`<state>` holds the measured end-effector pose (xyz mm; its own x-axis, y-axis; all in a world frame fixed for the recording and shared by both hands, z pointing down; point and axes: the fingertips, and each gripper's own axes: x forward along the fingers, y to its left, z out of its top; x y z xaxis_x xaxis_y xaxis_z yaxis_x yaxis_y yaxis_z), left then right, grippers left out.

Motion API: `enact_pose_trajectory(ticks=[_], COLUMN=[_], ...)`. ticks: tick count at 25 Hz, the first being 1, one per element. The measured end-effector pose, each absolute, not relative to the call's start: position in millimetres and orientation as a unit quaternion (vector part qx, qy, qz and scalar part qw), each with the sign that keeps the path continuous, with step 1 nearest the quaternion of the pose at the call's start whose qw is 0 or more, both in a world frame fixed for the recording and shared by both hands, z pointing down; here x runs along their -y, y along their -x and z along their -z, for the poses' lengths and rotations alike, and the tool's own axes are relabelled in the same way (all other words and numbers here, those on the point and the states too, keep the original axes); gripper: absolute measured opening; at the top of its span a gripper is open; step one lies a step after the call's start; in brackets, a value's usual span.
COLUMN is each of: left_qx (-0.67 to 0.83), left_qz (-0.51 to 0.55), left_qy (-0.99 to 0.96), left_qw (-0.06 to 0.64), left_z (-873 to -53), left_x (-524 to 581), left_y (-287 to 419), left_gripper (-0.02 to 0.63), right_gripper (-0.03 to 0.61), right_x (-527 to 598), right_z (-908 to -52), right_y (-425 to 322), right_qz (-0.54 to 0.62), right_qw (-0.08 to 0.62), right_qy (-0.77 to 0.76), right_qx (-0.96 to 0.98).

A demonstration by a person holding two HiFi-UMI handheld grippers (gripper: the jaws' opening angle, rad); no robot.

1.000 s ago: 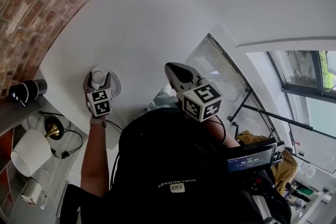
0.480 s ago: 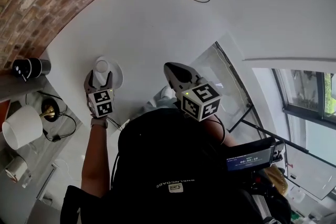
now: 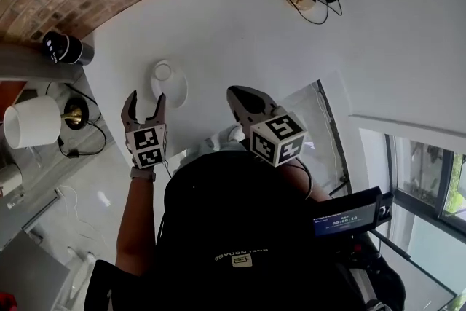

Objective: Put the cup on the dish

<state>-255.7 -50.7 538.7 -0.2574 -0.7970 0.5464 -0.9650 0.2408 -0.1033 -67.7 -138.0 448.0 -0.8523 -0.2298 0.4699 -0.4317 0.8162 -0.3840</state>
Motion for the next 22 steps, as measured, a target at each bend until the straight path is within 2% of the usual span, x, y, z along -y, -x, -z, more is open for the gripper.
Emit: enact_pose_trajectory(ticks=[22], left_qx=[0.837], left_qz=[-0.062], left_qy=[-0.501], left_qw=[0.213], left_z=[-433], left_x=[-57], left_y=[206], left_gripper=[0.318], right_gripper=[0.005], right_x=[42], right_z=[-456], right_y=[104], right_qz=[-0.256], right_qw=[0.209], right_qy=[0.019], right_qx=[0.944])
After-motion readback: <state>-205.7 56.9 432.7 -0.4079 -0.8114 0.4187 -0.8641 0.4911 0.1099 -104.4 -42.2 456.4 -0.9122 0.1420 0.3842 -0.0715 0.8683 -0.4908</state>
